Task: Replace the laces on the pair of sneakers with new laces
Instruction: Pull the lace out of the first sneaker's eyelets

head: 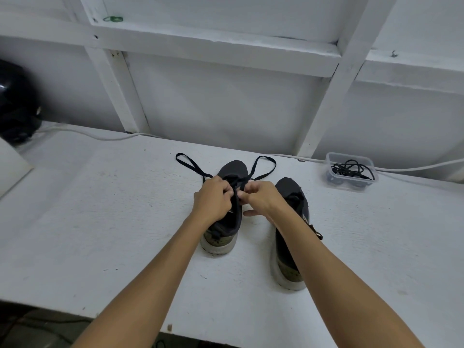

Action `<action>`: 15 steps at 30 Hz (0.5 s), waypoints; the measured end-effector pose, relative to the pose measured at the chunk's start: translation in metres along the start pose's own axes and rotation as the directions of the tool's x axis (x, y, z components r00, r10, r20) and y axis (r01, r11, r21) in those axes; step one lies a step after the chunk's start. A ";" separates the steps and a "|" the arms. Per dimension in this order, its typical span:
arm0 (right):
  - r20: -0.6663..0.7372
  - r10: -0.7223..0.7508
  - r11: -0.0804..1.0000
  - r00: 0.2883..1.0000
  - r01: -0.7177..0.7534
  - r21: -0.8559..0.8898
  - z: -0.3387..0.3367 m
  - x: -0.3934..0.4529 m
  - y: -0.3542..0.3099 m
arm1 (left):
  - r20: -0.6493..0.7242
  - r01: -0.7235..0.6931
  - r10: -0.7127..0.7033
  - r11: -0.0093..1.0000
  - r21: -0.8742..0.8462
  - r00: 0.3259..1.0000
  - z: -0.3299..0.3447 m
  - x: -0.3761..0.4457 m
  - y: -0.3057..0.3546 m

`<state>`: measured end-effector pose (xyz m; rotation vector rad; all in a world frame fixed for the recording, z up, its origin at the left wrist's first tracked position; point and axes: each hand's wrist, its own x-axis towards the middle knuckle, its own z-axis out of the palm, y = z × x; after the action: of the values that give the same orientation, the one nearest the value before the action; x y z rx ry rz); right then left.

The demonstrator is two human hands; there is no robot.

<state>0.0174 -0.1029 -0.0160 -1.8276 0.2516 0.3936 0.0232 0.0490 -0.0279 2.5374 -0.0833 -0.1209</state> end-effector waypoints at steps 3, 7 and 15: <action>-0.010 0.009 1.000 1.000 -0.008 0.024 0.002 0.001 0.000 | -0.006 0.015 -0.016 0.999 -0.051 1.000 0.001 -0.001 -0.001; -0.024 -0.003 1.000 1.000 0.003 -0.009 0.003 0.004 0.001 | -0.011 0.007 -0.008 0.999 -0.053 1.000 0.002 -0.002 0.000; -0.037 -0.016 0.999 0.999 0.015 -0.028 0.006 0.009 0.003 | -0.024 -0.001 -0.002 0.992 -0.128 1.000 0.003 -0.002 -0.002</action>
<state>0.0234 -0.0972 -0.0235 -1.8644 0.2584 0.3545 0.0208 0.0493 -0.0311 2.4105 -0.0634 -0.0934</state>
